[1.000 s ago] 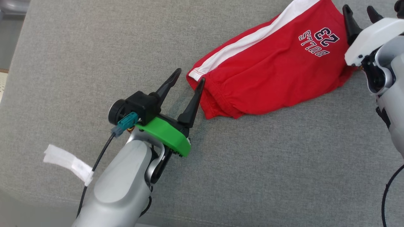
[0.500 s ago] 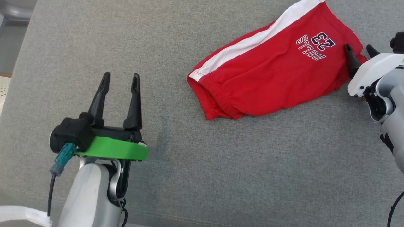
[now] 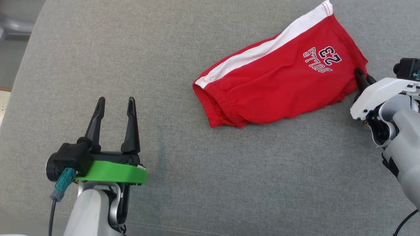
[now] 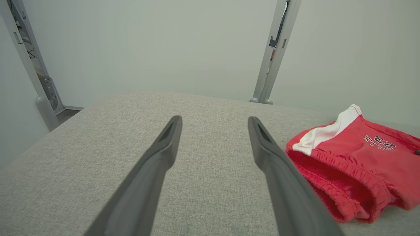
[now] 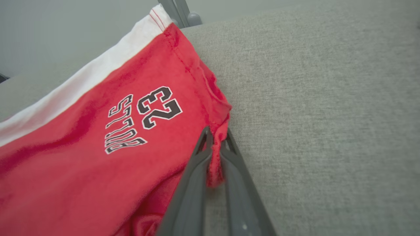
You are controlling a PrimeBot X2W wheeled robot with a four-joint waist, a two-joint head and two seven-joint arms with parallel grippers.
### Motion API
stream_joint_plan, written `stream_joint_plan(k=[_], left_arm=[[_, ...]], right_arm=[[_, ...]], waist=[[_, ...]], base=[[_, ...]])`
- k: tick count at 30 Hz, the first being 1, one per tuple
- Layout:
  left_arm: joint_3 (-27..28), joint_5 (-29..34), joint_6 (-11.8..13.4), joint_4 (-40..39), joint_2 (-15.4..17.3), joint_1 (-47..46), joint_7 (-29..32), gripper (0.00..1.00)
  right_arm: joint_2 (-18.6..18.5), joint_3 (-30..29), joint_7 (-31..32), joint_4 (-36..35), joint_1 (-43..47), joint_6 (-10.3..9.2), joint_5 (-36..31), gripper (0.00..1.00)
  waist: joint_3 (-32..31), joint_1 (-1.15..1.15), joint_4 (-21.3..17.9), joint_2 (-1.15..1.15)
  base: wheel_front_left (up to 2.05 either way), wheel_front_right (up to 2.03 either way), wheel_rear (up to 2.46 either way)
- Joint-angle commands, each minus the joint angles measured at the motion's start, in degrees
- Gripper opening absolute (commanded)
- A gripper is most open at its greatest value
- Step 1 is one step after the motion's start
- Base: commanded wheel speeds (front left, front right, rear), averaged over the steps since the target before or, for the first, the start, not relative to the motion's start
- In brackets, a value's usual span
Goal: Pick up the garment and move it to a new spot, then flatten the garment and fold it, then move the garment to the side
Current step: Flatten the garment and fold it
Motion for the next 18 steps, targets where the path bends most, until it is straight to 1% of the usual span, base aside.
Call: stream_joint_plan(k=[1,5,12,18], left_arm=[[0.0,0.7,-0.1,0.3,0.0,1.0,0.0,1.0],[1.2,1.2,0.0,0.8,0.0,2.2,0.0,1.0],[3.0,2.6,-0.7,1.8,0.0,5.4,0.0,1.0],[3.6,3.2,-1.1,2.1,0.0,7.5,0.0,1.0]], right_arm=[[-0.5,0.2,-0.9,-0.5,1.2,-0.08,0.9,0.0],[-1.3,-0.1,-2.9,-1.9,3.9,-0.08,3.6,0.0],[-4.6,-1.6,-5.6,-4.9,11.4,-0.08,9.0,0.0],[-7.0,-3.9,-6.8,-6.7,18.5,-0.08,11.9,0.0]], waist=[[-1.5,0.0,-1.1,0.0],[-4.0,0.0,-2.6,0.0],[-8.7,0.0,-5.2,0.0],[-11.1,0.0,-5.9,0.0]], base=[[0.0,0.0,0.0],[0.0,0.0,0.0],[0.0,0.0,0.0],[0.0,0.0,0.0]])
